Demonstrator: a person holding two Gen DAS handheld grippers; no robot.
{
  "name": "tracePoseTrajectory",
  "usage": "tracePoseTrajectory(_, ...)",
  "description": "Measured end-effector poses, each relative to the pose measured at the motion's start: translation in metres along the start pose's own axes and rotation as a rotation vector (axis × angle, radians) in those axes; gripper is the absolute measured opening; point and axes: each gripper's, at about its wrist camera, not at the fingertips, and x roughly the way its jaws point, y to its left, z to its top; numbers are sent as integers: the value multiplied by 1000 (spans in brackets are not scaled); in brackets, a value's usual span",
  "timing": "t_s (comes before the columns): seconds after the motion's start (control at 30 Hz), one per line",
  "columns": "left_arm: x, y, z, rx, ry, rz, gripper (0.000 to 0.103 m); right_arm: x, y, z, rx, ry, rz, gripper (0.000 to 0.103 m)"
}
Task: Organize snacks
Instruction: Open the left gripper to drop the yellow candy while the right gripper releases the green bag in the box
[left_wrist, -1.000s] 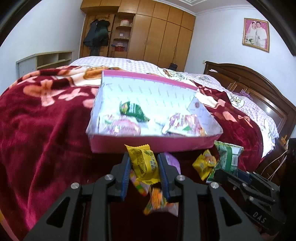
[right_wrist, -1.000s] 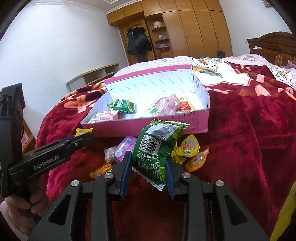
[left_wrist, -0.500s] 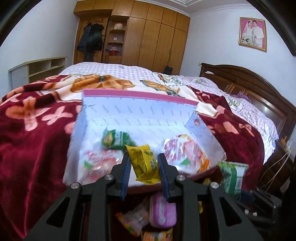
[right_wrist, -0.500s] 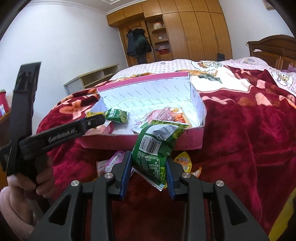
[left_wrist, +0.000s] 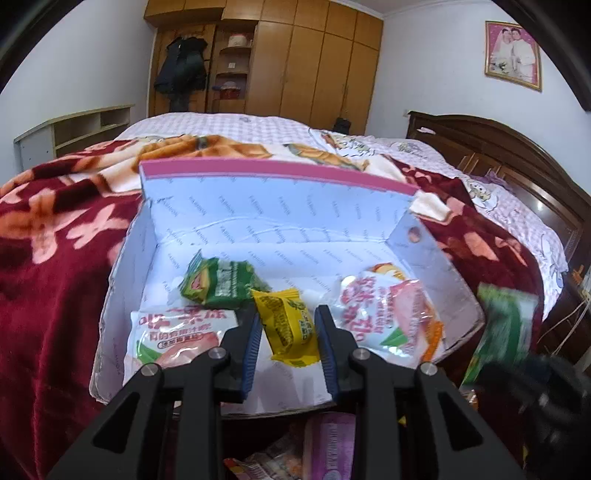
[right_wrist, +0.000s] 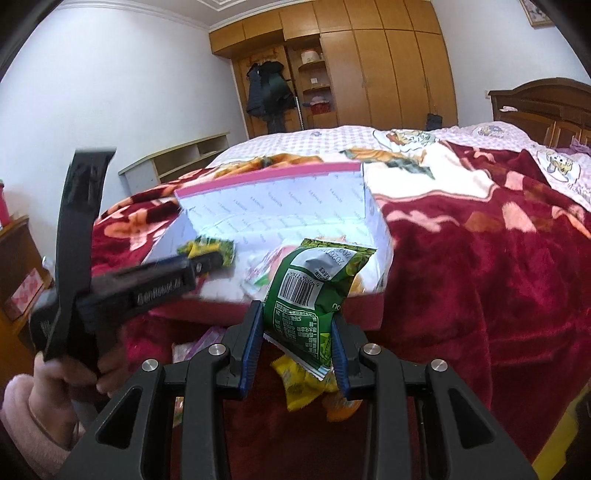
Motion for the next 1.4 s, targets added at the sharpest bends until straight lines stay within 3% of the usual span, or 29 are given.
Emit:
tracePoseTrajectory(0.13, 6, 8, -1, -21, 16, 28, 31, 10, -3, 11, 19, 2, 1, 34)
tracePoseTrajectory(0.7, 13, 7, -3, -12, 25, 26, 31, 58, -11, 51, 15, -8, -10, 34)
tracePoseTrajectory(1.13, 13, 6, -4, -1, 22, 33, 31, 86, -18, 51, 36, 43, 8, 35)
tracePoseTrajectory(1.23, 13, 5, -4, -4, 24, 33, 31, 87, -18, 50, 42, 48, 4, 40)
tracePoseTrajectory(1.4, 11, 3, -3, -16, 32, 3, 45, 82, -16, 50, 30, 38, -6, 56)
